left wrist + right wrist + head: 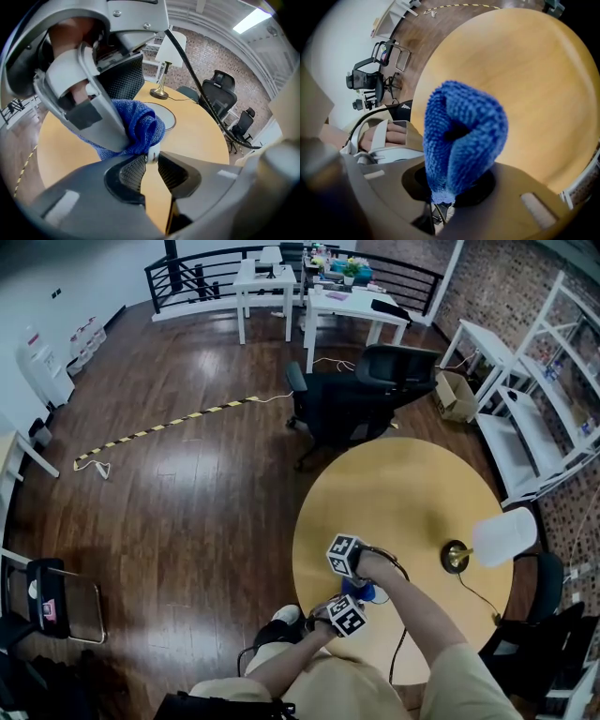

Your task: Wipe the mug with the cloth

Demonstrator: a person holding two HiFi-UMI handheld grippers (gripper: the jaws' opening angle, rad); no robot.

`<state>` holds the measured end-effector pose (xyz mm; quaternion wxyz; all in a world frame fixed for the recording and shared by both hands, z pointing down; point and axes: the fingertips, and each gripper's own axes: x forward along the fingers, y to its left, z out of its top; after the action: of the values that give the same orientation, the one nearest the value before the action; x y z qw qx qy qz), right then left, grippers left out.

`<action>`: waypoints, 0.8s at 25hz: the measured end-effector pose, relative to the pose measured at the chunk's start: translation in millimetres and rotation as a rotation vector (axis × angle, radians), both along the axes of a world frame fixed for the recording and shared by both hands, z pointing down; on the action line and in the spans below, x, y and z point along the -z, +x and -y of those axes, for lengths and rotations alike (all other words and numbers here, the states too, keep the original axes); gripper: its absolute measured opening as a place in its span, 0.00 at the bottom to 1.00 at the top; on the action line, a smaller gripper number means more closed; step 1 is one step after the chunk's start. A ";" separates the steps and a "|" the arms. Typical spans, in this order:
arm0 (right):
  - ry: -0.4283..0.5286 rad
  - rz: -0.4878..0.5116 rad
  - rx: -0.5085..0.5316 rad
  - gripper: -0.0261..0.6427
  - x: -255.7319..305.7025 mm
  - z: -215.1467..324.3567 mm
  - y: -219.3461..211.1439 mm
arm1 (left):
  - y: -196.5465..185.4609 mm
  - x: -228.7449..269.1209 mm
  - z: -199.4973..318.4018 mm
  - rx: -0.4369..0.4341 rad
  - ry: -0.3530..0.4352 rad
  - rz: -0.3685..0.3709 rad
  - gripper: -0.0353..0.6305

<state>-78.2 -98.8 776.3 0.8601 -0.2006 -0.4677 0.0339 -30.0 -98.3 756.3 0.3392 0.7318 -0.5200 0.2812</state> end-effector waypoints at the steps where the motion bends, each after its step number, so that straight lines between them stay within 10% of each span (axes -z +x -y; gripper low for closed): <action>1: 0.000 0.002 -0.001 0.13 -1.8 0.0 0.9 | 0.6 -0.1 0.2 0.001 -0.001 -0.003 0.16; 20: 0.009 0.065 -0.075 0.13 -25.3 18.6 13.0 | 2.4 1.2 2.3 0.022 0.007 -0.002 0.16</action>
<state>-65.2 -117.4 801.6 0.8435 -0.1800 -0.5029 0.0573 -27.6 -100.6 755.1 0.3402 0.7272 -0.5289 0.2750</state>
